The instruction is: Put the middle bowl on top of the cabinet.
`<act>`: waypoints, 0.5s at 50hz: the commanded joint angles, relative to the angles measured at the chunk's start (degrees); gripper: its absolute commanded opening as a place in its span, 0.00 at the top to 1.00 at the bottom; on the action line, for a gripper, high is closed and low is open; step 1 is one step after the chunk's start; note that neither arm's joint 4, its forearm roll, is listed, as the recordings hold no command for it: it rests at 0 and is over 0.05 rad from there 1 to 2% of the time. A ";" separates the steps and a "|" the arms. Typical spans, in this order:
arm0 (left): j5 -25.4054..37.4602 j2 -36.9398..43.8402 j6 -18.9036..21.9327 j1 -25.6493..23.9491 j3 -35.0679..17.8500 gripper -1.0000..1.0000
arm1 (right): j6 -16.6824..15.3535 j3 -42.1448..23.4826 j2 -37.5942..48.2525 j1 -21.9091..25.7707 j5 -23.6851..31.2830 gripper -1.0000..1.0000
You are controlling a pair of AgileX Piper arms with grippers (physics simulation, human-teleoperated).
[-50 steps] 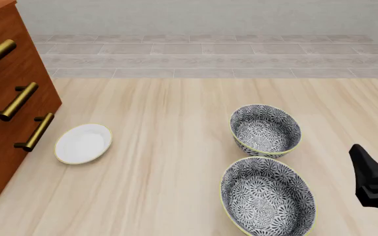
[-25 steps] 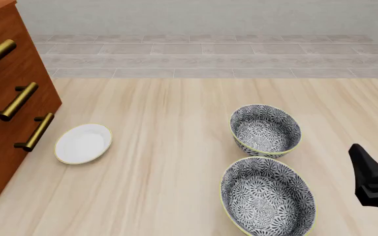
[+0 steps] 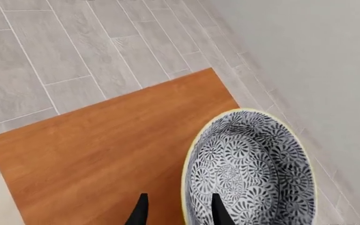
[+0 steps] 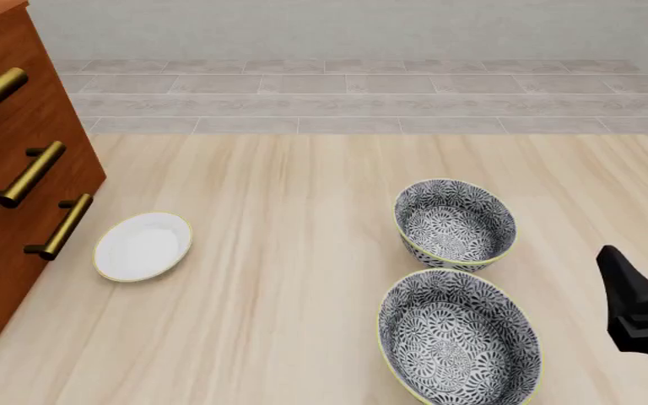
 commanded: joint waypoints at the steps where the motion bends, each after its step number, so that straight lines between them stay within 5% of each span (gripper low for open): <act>1: 0.63 -2.05 -1.36 -1.51 -0.03 0.00 | 0.00 0.00 -0.09 0.02 0.06 0.00; 25: 1.25 -8.30 -2.39 -2.10 -0.06 0.00 | -0.07 0.00 -0.37 0.00 0.26 0.00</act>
